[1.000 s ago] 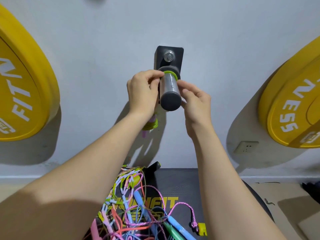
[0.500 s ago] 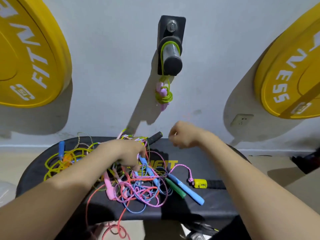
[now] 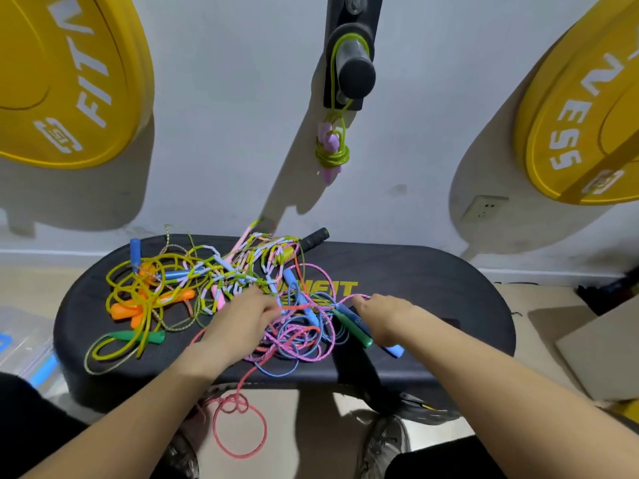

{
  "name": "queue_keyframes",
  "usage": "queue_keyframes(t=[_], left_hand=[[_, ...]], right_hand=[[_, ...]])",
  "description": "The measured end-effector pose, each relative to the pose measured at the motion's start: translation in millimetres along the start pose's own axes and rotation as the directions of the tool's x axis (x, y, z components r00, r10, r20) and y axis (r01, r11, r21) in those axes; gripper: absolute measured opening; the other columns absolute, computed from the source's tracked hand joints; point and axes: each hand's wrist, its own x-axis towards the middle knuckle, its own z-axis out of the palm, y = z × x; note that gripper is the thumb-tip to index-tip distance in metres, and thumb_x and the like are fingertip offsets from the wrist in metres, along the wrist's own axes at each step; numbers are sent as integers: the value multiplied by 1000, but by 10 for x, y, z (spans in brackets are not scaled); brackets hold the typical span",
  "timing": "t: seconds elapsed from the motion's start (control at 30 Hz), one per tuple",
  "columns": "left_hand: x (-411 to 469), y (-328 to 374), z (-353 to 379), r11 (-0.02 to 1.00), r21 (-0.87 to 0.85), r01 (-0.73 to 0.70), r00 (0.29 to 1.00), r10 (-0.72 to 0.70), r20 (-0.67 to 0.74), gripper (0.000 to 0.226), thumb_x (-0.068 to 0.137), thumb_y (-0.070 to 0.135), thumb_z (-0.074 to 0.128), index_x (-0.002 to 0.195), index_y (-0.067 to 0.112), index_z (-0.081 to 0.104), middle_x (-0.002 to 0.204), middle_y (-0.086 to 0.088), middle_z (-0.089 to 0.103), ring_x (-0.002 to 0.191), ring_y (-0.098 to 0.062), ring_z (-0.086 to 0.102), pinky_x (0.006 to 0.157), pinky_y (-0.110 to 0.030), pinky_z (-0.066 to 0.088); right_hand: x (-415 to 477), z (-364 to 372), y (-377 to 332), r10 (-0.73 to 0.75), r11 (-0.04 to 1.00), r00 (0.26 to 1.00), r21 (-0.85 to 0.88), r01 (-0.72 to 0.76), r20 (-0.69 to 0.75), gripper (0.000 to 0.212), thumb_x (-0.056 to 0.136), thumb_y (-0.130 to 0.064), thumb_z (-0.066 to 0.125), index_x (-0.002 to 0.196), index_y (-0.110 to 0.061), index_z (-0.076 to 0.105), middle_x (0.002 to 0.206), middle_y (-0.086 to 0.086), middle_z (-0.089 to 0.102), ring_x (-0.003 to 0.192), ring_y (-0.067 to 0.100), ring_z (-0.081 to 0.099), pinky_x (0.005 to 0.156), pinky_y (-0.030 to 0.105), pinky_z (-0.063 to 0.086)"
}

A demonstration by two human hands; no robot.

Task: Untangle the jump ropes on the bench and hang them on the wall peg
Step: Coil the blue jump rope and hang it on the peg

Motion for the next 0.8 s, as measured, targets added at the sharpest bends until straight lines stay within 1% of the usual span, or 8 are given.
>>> queue_keyframes(t=[0.1,0.2,0.3,0.37,0.47,0.6,0.7,0.8], left_hand=[[99,-1,-165,1000,-22,2,1000,-3,-29,33,107,29,59,76,18,65,77,-2,66,76,-23,62,71,-42,52],[97,-30,-214,988,127,87,996,-85,-20,13,101,11,56,94,12,67,97,-7,62,88,-32,63,79,-49,56],[2,-2,-180,908,386,164,983,-118,-141,46,83,-8,59,122,16,53,123,-10,47,107,-36,54,84,-45,51],[-28,80,-126,875,484,5,985,80,-154,48,80,-5,61,121,18,53,122,-7,48,112,-32,49,91,-43,45],[-59,222,17,867,314,-387,915,403,16,21,97,19,61,119,22,61,118,2,51,112,-21,48,99,-42,44],[-130,305,327,780,500,-377,915,229,332,64,93,60,64,145,25,51,157,-6,36,139,-33,40,113,-50,36],[-145,272,445,662,663,-349,926,134,354,55,99,42,67,148,21,53,170,-14,20,147,-41,31,118,-55,29],[-111,215,391,723,605,-332,933,156,325,34,102,30,64,135,20,66,161,-9,35,138,-34,42,113,-50,37]], right_hand=[[49,102,-3,9,1000,1000,-13,-9,-13,62,98,-4,61,150,-14,30,138,19,53,123,44,61,89,46,51],[84,150,33,90,994,996,-58,-89,23,63,97,-5,65,150,-13,32,144,16,49,131,43,57,100,49,47],[92,185,102,50,988,999,-148,-47,20,55,98,-2,63,147,-10,40,143,13,56,132,36,59,106,46,41],[76,188,163,-9,986,1000,-163,13,22,51,98,-1,61,145,-9,42,139,14,58,127,38,62,100,45,44],[20,133,250,-40,992,999,-117,40,5,61,90,-10,70,143,-12,39,129,16,57,117,40,64,82,42,46],[-52,-150,382,15,1000,976,25,-10,-215,64,90,-18,60,149,-20,35,127,14,61,118,39,62,94,45,45],[-140,-358,436,105,994,888,48,-94,-448,28,98,-24,52,124,-13,53,116,12,67,109,36,64,85,43,40],[-286,-468,422,213,977,759,116,-180,-615,14,98,-11,52,85,-11,47,91,12,51,83,35,48,71,38,30]])
